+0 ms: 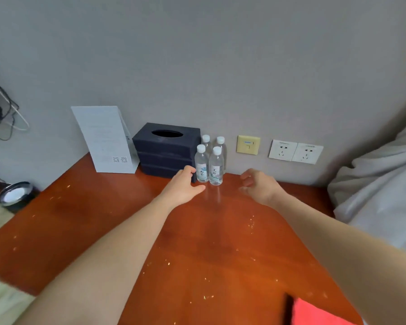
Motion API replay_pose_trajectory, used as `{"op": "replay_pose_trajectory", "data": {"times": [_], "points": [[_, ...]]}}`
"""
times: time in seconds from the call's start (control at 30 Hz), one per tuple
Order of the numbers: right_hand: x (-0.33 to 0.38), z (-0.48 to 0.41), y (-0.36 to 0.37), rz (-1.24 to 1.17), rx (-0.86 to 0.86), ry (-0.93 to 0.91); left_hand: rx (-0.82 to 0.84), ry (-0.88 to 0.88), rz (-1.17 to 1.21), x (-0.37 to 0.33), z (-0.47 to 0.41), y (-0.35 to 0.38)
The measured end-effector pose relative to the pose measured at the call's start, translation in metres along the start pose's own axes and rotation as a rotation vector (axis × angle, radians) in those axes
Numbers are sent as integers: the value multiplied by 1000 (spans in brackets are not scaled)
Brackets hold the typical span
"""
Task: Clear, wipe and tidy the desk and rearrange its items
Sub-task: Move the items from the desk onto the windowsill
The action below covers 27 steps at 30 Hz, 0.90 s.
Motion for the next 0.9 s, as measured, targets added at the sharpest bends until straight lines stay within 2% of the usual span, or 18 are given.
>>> {"op": "replay_pose_trajectory", "data": {"times": [0.2, 0.47, 0.57, 0.7, 0.8, 0.9], "points": [[-11, -94, 13, -87, 6, 112, 113, 24, 150, 21, -104, 19], [-22, -179, 53, -194, 53, 221, 278, -156, 444, 78, -183, 66], [-26, -200, 66, -270, 57, 245, 258, -180, 542, 87, -202, 79], [-30, -224, 77, -356, 31, 213, 109, -225, 597, 96, -216, 89], [-42, -231, 73, -371, -37, 213, 124, -250, 616, 100, -223, 97], [-52, -234, 66, -371, -22, 186, 130, -269, 619, 99, -233, 103]]}}
Point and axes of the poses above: each hand's wrist, its own z-axis away from the middle knuckle, its own y-axis out of the palm, x = y × z, the point moved 7 cm from there along -z, towards the middle knuckle, and after that the axes turned 9 degrees about x, right-handed, at the moved point
